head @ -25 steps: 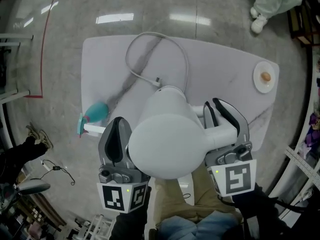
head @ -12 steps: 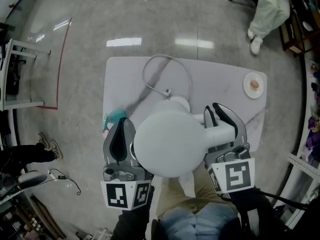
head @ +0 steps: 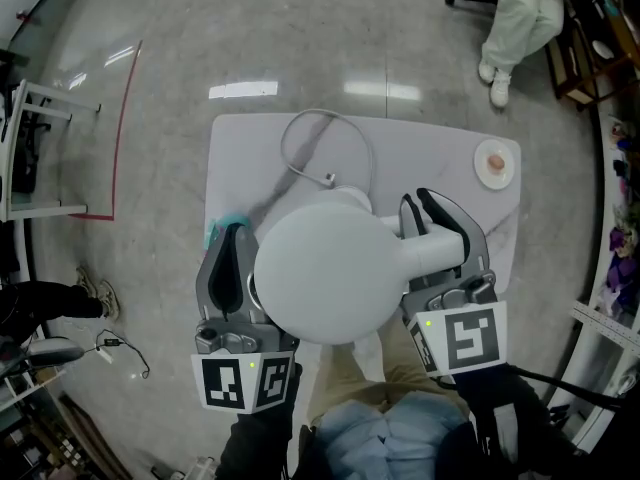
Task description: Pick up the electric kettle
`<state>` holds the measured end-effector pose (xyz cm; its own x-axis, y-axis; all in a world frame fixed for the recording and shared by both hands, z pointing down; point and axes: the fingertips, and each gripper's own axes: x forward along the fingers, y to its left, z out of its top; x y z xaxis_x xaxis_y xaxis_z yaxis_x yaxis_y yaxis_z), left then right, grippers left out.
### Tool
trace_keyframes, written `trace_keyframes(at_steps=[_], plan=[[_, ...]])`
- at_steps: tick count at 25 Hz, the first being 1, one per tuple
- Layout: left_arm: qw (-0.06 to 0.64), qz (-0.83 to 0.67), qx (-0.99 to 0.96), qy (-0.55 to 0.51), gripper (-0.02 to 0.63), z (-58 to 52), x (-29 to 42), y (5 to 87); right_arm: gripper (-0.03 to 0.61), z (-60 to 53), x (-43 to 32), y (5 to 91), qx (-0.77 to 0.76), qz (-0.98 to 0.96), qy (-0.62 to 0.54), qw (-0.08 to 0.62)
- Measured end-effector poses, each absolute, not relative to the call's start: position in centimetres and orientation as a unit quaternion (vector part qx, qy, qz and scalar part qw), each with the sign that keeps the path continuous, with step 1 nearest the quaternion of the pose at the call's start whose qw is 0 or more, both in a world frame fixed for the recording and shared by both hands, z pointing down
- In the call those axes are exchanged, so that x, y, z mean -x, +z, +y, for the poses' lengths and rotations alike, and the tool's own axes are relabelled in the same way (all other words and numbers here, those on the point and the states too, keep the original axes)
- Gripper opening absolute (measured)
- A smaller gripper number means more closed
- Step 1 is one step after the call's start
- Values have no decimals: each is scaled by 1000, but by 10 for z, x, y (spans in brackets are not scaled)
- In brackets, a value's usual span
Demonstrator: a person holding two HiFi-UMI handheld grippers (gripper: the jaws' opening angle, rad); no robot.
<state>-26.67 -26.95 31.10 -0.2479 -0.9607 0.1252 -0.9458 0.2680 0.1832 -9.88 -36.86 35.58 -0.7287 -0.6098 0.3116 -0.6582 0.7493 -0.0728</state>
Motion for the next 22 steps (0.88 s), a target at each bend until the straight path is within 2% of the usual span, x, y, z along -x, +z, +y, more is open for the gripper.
trace_keyframes(at_steps=[22], plan=[[111, -793, -598, -37, 0, -267, 266, 324, 84, -367, 98, 367, -337, -927, 85, 142]])
